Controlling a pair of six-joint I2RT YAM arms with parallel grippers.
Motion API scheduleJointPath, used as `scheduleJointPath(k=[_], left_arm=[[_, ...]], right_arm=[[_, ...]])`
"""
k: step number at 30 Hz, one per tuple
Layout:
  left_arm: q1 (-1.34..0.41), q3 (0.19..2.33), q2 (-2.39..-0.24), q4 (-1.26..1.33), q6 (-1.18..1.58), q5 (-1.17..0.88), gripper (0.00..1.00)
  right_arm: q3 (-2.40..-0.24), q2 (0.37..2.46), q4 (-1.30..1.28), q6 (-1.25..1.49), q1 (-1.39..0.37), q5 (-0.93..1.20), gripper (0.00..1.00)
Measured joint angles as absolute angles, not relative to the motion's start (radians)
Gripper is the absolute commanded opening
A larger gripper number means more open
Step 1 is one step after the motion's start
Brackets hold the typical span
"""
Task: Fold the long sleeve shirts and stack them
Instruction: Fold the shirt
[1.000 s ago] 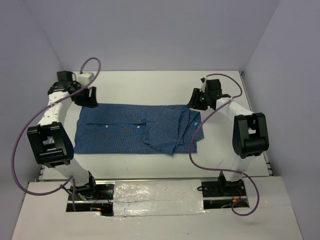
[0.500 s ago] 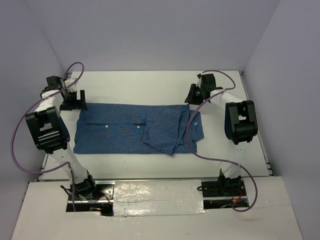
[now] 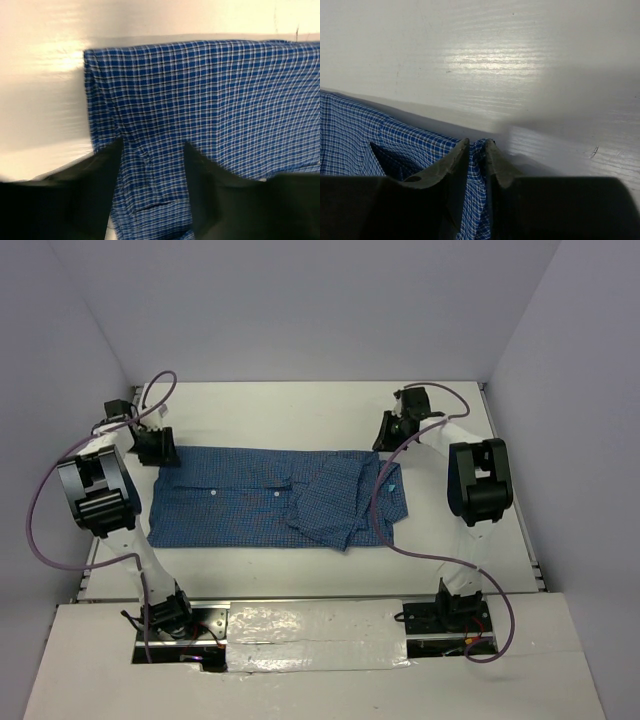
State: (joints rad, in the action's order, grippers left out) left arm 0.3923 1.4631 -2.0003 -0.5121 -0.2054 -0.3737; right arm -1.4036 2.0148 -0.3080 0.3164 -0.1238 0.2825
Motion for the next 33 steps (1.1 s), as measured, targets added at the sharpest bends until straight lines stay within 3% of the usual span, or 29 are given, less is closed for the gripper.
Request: scheduleJointPath(k=[2, 3, 6, 9, 25, 28, 29, 30, 31, 33], left_arm=[[0.393, 1.463, -2.015, -0.518, -0.207, -0.384, 0.40], [0.393, 1.462, -2.021, -0.522, -0.208, -0.389, 0.24], [0.395, 1.462, -2.027, -0.532, -0.210, -0.399, 0.00], [0.397, 1.462, -2.027, -0.536, -0.212, -0.399, 0.00], [0.440, 1.365, -1.980, -0.518, -0.262, -0.374, 0.00], [0.441, 1.365, -1.980, -0.519, -0.262, -0.374, 0.00], [0.441, 1.365, -1.980, -0.519, -0.262, -0.374, 0.00], [0.441, 1.365, -1.980, -0.520, -0.262, -0.375, 0.00], [0.441, 1.367, -1.980, -0.522, -0.263, -0.378, 0.03], [0.441, 1.381, -1.980, -0.538, -0.265, -0.386, 0.16]], right_arm=[[-1.415, 2.016, -0.316, 0.315, -0.124, 0.276, 0.21], [-1.416, 2.017, -0.318, 0.316, -0.123, 0.272, 0.18], [-1.416, 2.020, -0.326, 0.316, -0.123, 0.267, 0.07], [-1.421, 2.025, -0.336, 0.315, -0.120, 0.265, 0.00], [-1.537, 2.121, -0.296, 0.441, -0.010, 0.331, 0.01], [-1.551, 2.154, -0.295, 0.440, -0.010, 0.338, 0.11], [-1.553, 2.162, -0.300, 0.435, -0.011, 0.337, 0.26], [-1.556, 2.167, -0.306, 0.437, -0.010, 0.337, 0.33], [-1.565, 2.172, -0.317, 0.429, -0.010, 0.337, 0.44], [-1.585, 2.179, -0.332, 0.411, -0.011, 0.336, 0.48]])
